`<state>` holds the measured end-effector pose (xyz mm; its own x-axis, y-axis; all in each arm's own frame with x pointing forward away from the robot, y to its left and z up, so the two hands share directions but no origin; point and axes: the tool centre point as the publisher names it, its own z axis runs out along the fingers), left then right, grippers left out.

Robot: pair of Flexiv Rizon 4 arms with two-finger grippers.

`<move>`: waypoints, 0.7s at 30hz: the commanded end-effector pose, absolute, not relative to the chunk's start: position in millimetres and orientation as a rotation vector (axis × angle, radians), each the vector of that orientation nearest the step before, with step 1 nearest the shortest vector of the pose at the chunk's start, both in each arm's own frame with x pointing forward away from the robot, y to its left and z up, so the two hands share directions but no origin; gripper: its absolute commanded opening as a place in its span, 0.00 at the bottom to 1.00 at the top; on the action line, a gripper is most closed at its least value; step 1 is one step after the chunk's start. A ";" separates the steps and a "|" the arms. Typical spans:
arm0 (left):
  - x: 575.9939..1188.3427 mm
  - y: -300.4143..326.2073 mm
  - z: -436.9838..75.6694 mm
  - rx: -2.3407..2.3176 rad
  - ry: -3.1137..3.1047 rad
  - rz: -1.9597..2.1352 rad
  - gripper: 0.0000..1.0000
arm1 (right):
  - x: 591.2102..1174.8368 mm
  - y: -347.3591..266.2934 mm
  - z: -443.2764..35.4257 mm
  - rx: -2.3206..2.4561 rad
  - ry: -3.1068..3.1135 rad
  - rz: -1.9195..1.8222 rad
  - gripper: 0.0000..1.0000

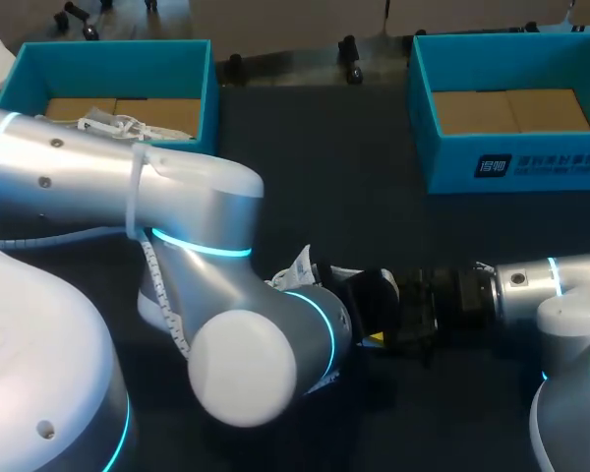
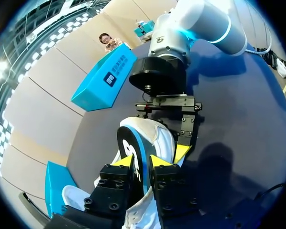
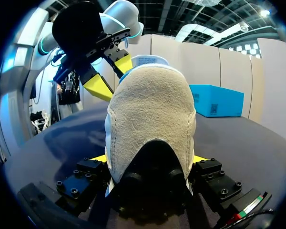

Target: Take the shoe out of the shoebox, open the shoe tongue, remove and reinsert the insole, then place the shoe into the shoebox

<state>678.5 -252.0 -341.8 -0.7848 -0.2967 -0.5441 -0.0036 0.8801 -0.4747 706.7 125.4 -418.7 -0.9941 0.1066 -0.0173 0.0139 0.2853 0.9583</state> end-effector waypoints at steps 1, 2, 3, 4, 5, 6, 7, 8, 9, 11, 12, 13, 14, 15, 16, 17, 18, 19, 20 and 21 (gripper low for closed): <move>679.0 -256.5 -346.5 -0.224 2.406 -0.600 0.22 | 706.0 126.4 -417.3 0.117 2.461 1.823 0.00; 679.4 -256.6 -346.6 -0.226 2.407 -0.600 0.22 | 706.0 126.4 -417.3 0.117 2.461 1.823 0.00; 680.0 -256.8 -346.8 -0.227 2.407 -0.600 0.22 | 706.0 126.4 -417.3 0.117 2.461 1.823 0.00; 680.3 -257.0 -346.9 -0.228 2.407 -0.599 0.22 | 706.0 126.4 -417.3 0.117 2.461 1.823 0.00; 680.8 -257.0 -347.2 -0.229 2.407 -0.598 0.22 | 706.0 126.4 -417.3 0.117 2.461 1.823 0.00; 681.4 -257.3 -347.6 -0.230 2.407 -0.597 0.22 | 706.0 126.4 -417.3 0.117 2.461 1.823 0.00; 682.6 -257.9 -348.0 -0.232 2.407 -0.596 0.23 | 706.0 126.4 -417.3 0.117 2.461 1.823 0.00; 683.7 -258.6 -348.3 -0.235 2.407 -0.595 0.23 | 706.0 126.4 -417.3 0.117 2.461 1.823 0.00; 685.1 -259.5 -348.7 -0.238 2.407 -0.593 0.24 | 706.0 126.4 -417.3 0.117 2.461 1.823 0.00; 687.1 -260.6 -349.5 -0.245 2.407 -0.591 0.24 | 706.0 126.4 -417.3 0.117 2.461 1.823 0.00; 687.9 -261.0 -349.8 -0.247 2.407 -0.590 0.24 | 706.0 126.4 -417.3 0.117 2.461 1.823 0.00; 688.7 -261.4 -350.1 -0.250 2.406 -0.589 0.25 | 706.0 126.4 -417.3 0.117 2.461 1.823 0.00; 689.3 -261.7 -350.3 -0.251 2.406 -0.588 0.25 | 706.0 126.4 -417.3 0.117 2.461 1.823 0.00; 689.7 -261.9 -350.4 -0.253 2.406 -0.587 0.25 | 706.0 126.4 -417.3 0.117 2.461 1.823 0.00; 690.0 -262.0 -350.5 -0.254 2.406 -0.587 0.24 | 706.0 126.4 -417.3 0.117 2.461 1.823 0.00; 690.1 -262.0 -350.5 -0.256 2.406 -0.587 0.24 | 706.0 126.4 -417.3 0.117 2.461 1.823 0.00; 690.2 -262.1 -350.5 -0.258 2.405 -0.588 0.24 | 706.0 126.4 -417.3 0.117 2.461 1.823 0.00; 690.4 -262.1 -350.5 -0.259 2.405 -0.589 0.24 | 706.0 126.4 -417.3 0.117 2.461 1.823 0.00; 690.7 -262.4 -350.5 -0.260 2.403 -0.591 0.23 | 706.0 126.4 -417.3 0.117 2.461 1.823 0.00; 691.1 -262.7 -350.7 -0.261 2.401 -0.591 0.23 | 706.0 126.4 -417.3 0.117 2.461 1.823 0.00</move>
<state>691.4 -259.8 -348.6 -0.7756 -0.3251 -0.5410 -0.0351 0.8780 -0.4773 706.7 125.5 -418.7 -0.9941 0.1066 -0.0173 0.0139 0.2853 0.9583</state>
